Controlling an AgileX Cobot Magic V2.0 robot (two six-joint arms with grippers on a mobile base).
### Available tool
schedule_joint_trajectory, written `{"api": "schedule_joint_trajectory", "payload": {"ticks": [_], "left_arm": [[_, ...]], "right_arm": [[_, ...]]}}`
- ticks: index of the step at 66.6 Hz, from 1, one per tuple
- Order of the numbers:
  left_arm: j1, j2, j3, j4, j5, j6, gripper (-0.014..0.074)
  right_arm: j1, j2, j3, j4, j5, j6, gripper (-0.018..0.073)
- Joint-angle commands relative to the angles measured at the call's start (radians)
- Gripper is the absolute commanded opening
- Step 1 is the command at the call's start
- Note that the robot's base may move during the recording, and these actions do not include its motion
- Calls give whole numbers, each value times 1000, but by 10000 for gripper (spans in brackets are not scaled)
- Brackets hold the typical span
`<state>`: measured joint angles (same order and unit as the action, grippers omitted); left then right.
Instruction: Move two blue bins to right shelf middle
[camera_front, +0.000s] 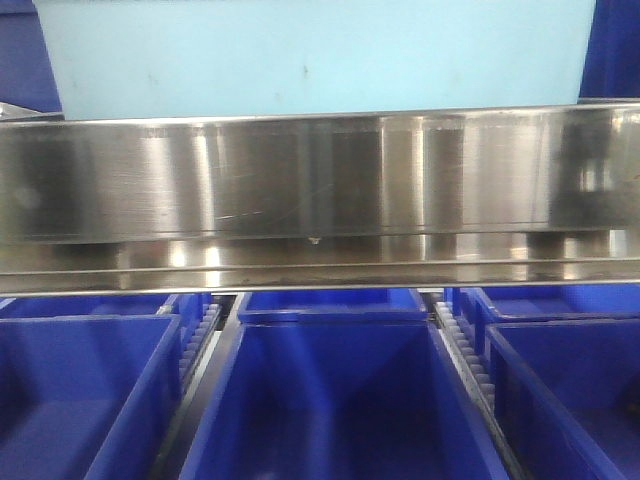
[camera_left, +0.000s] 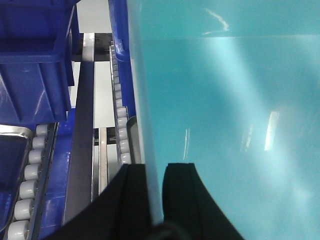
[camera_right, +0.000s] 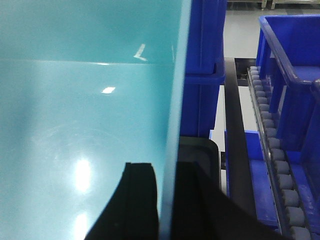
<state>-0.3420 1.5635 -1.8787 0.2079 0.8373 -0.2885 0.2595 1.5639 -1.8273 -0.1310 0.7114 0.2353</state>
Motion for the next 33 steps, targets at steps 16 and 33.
{"api": "schedule_joint_trajectory", "payload": {"ticks": [16,33], "left_arm": [[-2,-12,-11,-18,-40,8,-111],[-2,-12,-11,-20,-43,8,-111]], "right_arm": [[3,-13,-14,12,-70,-13,-162],[3,-13,-14,12,-72,-13,-162]]}}
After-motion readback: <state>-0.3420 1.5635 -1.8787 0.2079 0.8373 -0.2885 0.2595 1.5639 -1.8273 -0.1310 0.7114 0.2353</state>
